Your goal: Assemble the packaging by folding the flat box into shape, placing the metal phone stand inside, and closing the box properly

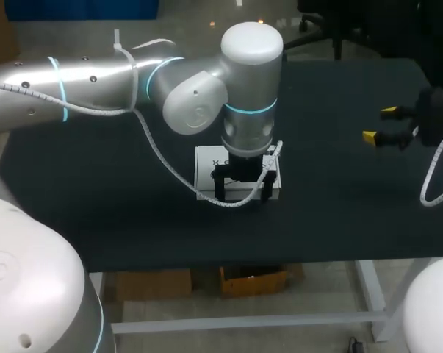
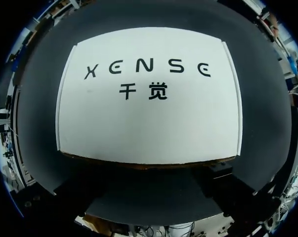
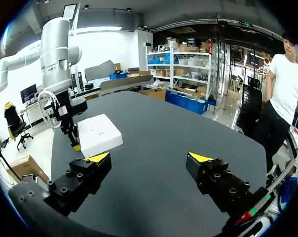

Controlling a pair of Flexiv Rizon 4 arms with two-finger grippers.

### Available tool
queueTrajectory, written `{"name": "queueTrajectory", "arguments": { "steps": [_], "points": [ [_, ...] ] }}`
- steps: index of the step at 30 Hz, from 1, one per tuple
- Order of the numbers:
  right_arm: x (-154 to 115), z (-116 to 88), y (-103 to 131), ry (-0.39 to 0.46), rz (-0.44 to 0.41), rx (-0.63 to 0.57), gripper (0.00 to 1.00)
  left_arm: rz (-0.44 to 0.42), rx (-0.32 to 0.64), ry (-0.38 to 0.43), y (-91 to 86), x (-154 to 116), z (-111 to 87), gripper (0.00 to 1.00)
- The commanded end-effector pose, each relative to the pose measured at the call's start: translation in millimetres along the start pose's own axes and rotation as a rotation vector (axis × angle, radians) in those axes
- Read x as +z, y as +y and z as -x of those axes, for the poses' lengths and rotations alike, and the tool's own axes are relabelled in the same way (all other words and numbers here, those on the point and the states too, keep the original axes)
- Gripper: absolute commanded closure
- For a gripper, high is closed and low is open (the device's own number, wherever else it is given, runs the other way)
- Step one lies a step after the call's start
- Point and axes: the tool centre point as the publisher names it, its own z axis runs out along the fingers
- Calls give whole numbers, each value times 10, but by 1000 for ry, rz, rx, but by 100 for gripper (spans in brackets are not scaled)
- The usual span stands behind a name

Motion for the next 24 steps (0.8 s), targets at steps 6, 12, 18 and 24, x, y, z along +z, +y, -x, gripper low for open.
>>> {"name": "queueTrajectory", "arguments": {
  "steps": [6, 12, 18, 24],
  "points": [
    [-13, -4, -5, 1, 3, 0, 0, 10, -8, -4, -257, -6, 20, 0],
    [-13, -4, -5, 1, 3, 0, 0, 12, -10, -3, -447, 5, 21, 0],
    [-13, -4, -5, 1, 3, 0, 0, 12, -6, -5, -630, 8, 12, 0],
    [-13, -4, -5, 1, 3, 0, 0, 10, -7, -10, -849, 11, 7, 0]
  ]
}}
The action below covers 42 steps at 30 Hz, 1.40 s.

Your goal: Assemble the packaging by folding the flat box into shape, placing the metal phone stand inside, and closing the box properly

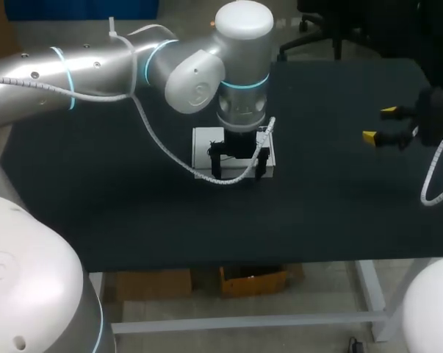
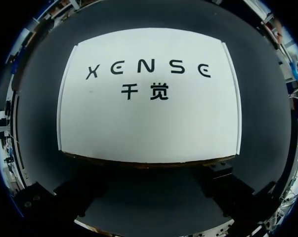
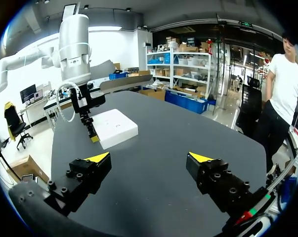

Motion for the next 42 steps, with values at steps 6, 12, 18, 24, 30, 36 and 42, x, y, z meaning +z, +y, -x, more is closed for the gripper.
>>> {"name": "queueTrajectory", "arguments": {
  "steps": [6, 12, 18, 24, 30, 36, 42],
  "points": [
    [-13, 0, -7, 3, 5, -1, 0, 13, 3, -20, -379, 15, -45, 0],
    [-13, 0, -7, 3, 5, -1, 0, 13, 3, -24, -612, 10, -26, 0],
    [-13, 0, -7, 3, 5, -1, 0, 16, 2, -20, -853, 28, 11, 0],
    [-13, 0, -7, 3, 5, -1, 0, 9, 9, -15, -1066, -15, 18, 0],
    [-13, 0, -7, 3, 5, -1, 0, 0, 18, -18, -1316, -52, 9, 0],
    [-13, 0, -7, 3, 5, -1, 0, 3, 28, -22, -1527, -29, -20, 0],
    [-13, 0, -7, 3, 5, -1, 0, 10, 35, -20, -1715, 12, -51, 0]
  ]
}}
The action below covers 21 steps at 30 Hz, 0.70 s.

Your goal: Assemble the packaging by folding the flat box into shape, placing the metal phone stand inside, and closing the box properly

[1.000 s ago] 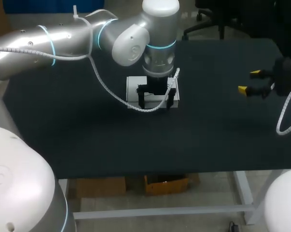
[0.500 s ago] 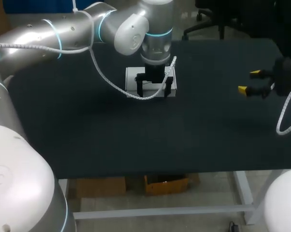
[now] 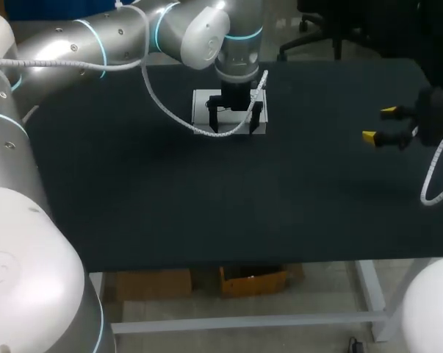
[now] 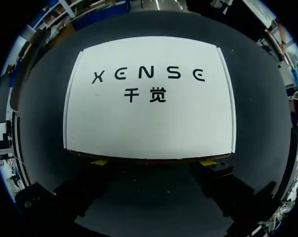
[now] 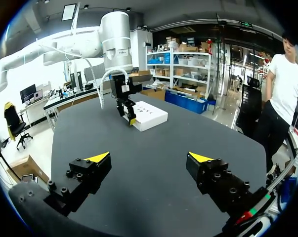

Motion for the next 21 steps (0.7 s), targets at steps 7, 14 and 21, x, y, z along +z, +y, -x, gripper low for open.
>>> {"name": "queueTrajectory", "arguments": {
  "steps": [7, 14, 21],
  "points": [
    [-16, 5, -8, 5, 5, 0, 0, 42, 0, -14, -389, 53, -81, 0],
    [-16, 5, -8, 5, 5, 0, 0, 43, -14, -8, -648, 39, -49, 0],
    [-16, 5, -8, 5, 5, 0, 0, 42, -31, -8, -843, 25, 8, 0]
  ]
}}
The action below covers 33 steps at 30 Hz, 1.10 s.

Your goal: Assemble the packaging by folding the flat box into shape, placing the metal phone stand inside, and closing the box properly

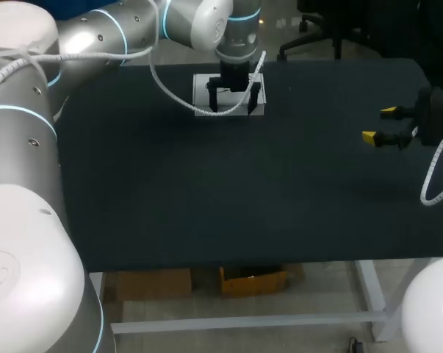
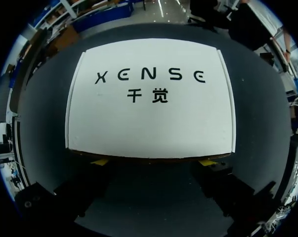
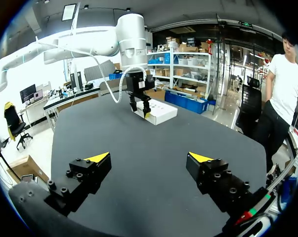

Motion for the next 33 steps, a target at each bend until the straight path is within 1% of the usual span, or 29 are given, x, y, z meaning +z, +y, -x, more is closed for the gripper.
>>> {"name": "queueTrajectory", "arguments": {
  "steps": [1, 7, 10, 14, 16, 19, 24, 29, 33],
  "points": [
    [-18, 5, -6, 5, 4, 0, 0, 56, -5, -11, -150, 17, -19, 0],
    [-18, 5, -6, 5, 4, 0, 0, 55, -9, -13, -207, 13, 18, 0],
    [-18, 5, -6, 5, 4, 0, 0, 54, 2, -1, -168, -6, 34, 0],
    [-18, 5, -6, 5, 4, 0, 0, 40, 28, 30, 42, -80, 75, 0],
    [-18, 5, -6, 5, 4, 0, 0, 15, 32, 34, 154, -152, 124, 0],
    [-18, 5, -6, 5, 4, 0, 0, -28, 41, 54, 374, -296, 205, 0],
    [-18, 5, -6, 5, 4, 0, 0, -120, 87, 84, 730, -491, 342, 0],
    [-18, 5, -6, 5, 4, 0, 0, -248, 135, 121, 1058, -640, 490, 0],
    [-18, 5, -6, 5, 4, 0, 0, -321, 174, 159, 1284, -745, 612, 0]
  ]
}}
